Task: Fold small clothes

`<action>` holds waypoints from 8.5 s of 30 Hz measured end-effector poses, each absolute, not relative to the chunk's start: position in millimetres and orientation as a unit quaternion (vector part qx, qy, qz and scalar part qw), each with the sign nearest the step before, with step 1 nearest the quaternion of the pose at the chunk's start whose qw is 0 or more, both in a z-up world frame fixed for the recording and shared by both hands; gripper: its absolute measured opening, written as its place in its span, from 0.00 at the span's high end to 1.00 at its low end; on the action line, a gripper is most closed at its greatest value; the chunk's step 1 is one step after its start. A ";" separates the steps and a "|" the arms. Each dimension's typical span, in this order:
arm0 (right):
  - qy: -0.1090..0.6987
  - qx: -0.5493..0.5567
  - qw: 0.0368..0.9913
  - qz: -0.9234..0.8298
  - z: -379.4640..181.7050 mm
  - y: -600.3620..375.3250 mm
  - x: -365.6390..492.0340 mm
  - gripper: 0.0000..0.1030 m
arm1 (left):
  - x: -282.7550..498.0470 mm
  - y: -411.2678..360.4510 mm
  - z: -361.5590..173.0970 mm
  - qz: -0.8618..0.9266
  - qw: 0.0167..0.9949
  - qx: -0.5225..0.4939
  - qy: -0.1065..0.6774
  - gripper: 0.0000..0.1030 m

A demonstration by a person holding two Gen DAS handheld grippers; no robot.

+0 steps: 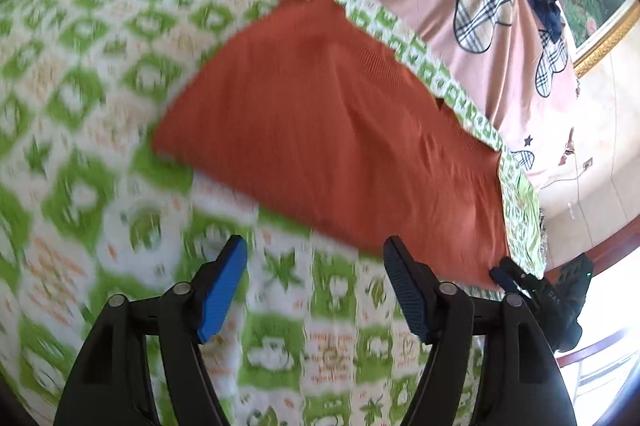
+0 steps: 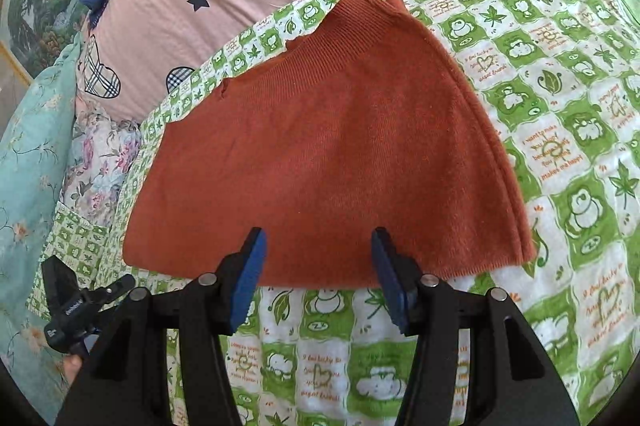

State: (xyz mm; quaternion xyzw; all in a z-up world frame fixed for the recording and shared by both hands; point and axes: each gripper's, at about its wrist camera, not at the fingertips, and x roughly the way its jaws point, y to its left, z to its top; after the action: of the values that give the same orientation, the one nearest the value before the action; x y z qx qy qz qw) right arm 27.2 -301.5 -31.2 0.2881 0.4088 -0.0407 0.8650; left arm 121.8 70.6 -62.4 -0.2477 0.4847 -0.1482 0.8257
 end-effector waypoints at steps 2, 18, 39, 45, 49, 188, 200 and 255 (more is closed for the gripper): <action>0.408 0.288 0.865 -0.042 -28.6 -300.1 21.7 0.45 | 119.1 67.1 -68.3 -0.147 0.822 -0.254 0.489 0.29; 0.419 0.308 0.854 -0.028 -27.9 -310.5 30.9 0.41 | 191.4 78.6 -72.7 -0.071 0.846 -0.302 0.434 0.29; 0.464 0.368 0.795 0.133 -31.1 -321.1 174.2 0.26 | 158.1 -127.8 -23.8 -0.260 0.879 0.017 0.399 0.92; 0.513 0.341 0.776 0.136 -64.5 -285.4 242.5 0.30 | 156.5 -129.1 -27.1 -0.256 0.882 0.027 0.395 0.92; 0.492 0.321 0.797 0.140 -56.4 -278.0 255.6 0.81 | 155.1 -125.3 -23.4 -0.259 0.883 0.029 0.392 0.92; 0.468 0.250 0.847 0.047 -52.6 -219.9 151.5 0.91 | 201.3 32.3 -40.3 -0.229 0.836 -0.094 0.489 0.46; 0.491 0.197 0.847 0.060 -39.8 -189.6 40.2 0.75 | 105.8 65.0 -22.6 -0.288 0.829 -0.138 0.458 0.43; 0.475 0.175 0.862 -0.001 -21.7 -183.6 -30.9 0.51 | 32.2 71.3 -40.0 -0.148 0.851 -0.026 0.504 0.30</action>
State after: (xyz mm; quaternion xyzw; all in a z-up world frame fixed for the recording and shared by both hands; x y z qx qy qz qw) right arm -30.9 -183.6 -21.7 0.1749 0.4755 -0.0010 0.8622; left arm 32.2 71.3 -40.0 -0.0255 0.5038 -0.1484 0.8506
